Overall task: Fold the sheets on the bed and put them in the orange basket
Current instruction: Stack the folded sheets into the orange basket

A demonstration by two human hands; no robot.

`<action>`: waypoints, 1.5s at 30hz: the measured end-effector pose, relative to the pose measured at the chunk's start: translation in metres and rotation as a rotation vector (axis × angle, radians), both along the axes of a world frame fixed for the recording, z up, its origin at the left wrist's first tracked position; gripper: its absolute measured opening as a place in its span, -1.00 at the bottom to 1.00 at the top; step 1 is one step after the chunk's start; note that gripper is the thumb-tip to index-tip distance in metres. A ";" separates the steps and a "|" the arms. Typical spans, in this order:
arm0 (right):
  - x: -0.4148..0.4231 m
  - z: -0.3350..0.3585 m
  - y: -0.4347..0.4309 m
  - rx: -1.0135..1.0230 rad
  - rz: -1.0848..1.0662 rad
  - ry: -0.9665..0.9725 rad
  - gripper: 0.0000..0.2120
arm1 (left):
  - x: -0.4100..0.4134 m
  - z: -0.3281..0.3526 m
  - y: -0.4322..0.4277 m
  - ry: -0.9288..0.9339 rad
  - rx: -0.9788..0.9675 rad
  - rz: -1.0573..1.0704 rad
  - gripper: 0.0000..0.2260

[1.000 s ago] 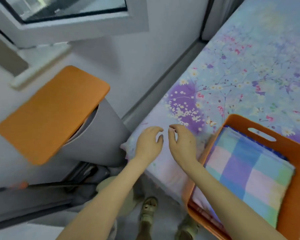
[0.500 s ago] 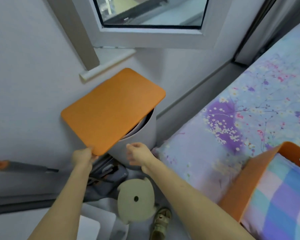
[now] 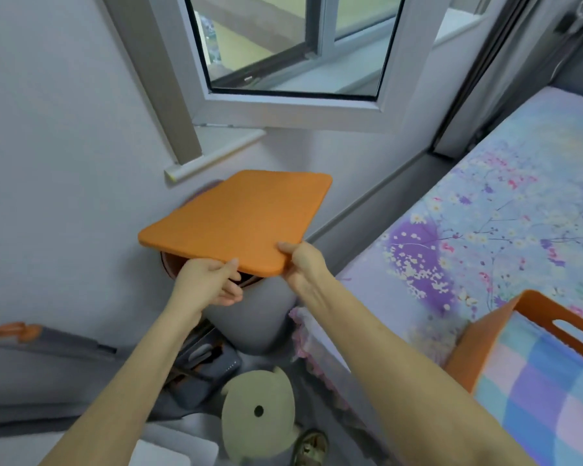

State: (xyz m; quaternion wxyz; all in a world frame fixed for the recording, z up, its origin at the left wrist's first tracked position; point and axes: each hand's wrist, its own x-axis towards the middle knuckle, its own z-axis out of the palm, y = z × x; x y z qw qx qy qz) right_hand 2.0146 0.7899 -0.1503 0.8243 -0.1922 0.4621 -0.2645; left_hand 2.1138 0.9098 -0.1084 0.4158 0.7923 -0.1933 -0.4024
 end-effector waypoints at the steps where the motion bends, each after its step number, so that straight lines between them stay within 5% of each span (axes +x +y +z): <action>1: -0.011 0.005 -0.006 -0.020 0.008 0.025 -0.72 | 0.004 0.004 -0.003 -0.194 -0.002 -0.041 -0.73; 4: -0.062 0.016 -0.019 -0.096 0.019 0.096 -0.70 | 0.010 0.013 -0.020 -0.833 -0.002 -0.082 -0.78; 6: -0.106 0.021 -0.025 -0.113 -0.004 0.110 -0.72 | 0.013 0.007 -0.045 -1.022 0.069 -0.168 -0.71; 9: -0.183 0.025 -0.029 -0.112 -0.085 0.097 -0.69 | -0.005 -0.003 -0.087 -0.868 0.293 -0.376 -0.47; 11: -0.229 0.026 -0.027 -0.135 -0.143 0.128 -0.63 | -0.034 -0.004 -0.111 -0.661 0.271 -0.509 -0.42; 14: -0.308 0.031 -0.014 -0.214 -0.251 0.217 -0.68 | -0.105 -0.002 -0.143 -0.252 0.068 -0.632 -0.77; 16: -0.360 0.034 0.004 -0.255 -0.305 0.318 -0.70 | -0.149 -0.007 -0.158 -0.125 0.024 -0.711 -0.83; 23: -0.498 0.003 0.102 -0.197 -0.380 0.884 -0.59 | -0.298 -0.054 -0.159 -0.190 0.142 -1.185 -0.63; 31: -0.553 -0.068 0.166 -0.020 -0.298 1.059 -0.60 | -0.387 -0.112 -0.122 -0.538 0.270 -1.476 -0.50; 36: -0.563 -0.090 0.165 -0.071 -0.182 1.163 -0.60 | -0.395 -0.125 -0.120 -0.707 0.243 -1.496 -0.42; 45: -0.579 -0.095 0.134 -0.134 0.035 1.177 -0.60 | -0.376 -0.142 -0.126 -0.462 0.279 -1.323 -0.57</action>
